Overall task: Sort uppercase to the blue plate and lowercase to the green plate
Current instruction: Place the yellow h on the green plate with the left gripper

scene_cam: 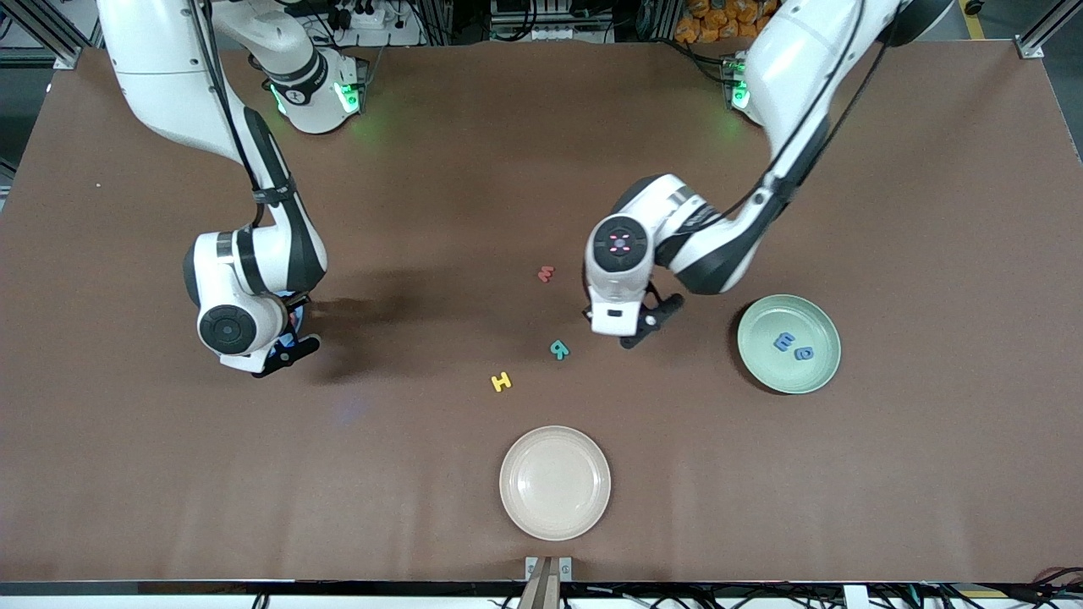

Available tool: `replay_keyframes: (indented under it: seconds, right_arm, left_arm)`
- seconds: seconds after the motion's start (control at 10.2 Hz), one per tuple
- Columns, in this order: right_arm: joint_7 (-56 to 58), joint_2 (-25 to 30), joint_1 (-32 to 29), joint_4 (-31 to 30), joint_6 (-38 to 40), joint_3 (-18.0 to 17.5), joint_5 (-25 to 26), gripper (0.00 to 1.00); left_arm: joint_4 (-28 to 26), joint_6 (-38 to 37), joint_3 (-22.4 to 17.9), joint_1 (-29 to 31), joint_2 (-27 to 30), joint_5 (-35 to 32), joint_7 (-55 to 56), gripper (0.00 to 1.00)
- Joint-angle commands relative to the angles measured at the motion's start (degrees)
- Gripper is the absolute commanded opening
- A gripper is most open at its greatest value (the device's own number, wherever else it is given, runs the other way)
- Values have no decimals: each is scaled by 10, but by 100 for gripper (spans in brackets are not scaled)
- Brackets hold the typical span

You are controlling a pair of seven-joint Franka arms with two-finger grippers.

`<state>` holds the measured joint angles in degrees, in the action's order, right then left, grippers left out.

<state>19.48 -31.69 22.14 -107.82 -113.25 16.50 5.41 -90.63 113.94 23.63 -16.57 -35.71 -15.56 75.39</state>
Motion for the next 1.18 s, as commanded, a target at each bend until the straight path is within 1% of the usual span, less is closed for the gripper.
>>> replay_keyframes:
  seconds: [0.0,0.1,0.2,0.29,0.39,0.59,0.69,0.78,0.88,0.98,1.08]
  right_arm:
    - [-22,8,3,3,13,-2,-2,67]
    - [-56,14,8,14,29,-8,-3,67]
    - [-114,22,18,42,84,-17,-19,70]
    - [-171,39,22,59,116,-33,-33,71]
    - [-223,57,25,69,130,-59,-33,71]
    - [-356,86,33,76,130,-103,-31,75]
    - [-430,91,38,94,125,-133,-25,76]
    - [-502,88,43,115,124,-151,-24,82]
    - [-545,86,47,124,107,-164,-23,93]
    - [-573,86,47,124,75,-168,-25,100]
    - [-591,86,49,125,46,-170,-25,100]
  left_arm:
    - [-70,-10,29,101,69,0,-181,0]
    - [-81,-19,32,137,84,16,-248,0]
    - [-93,-43,31,172,90,30,-333,0]
    - [-106,-50,31,213,93,31,-399,0]
    - [-131,-50,31,239,102,31,-442,0]
    - [-156,-50,26,266,102,31,-475,0]
    - [-160,-50,10,268,99,31,-481,0]
    - [-162,-50,5,268,97,32,-482,16]
    - [-163,-50,4,268,97,32,-483,35]
    - [-163,-50,4,267,95,26,-494,54]
    - [-163,-50,4,267,93,25,-515,62]
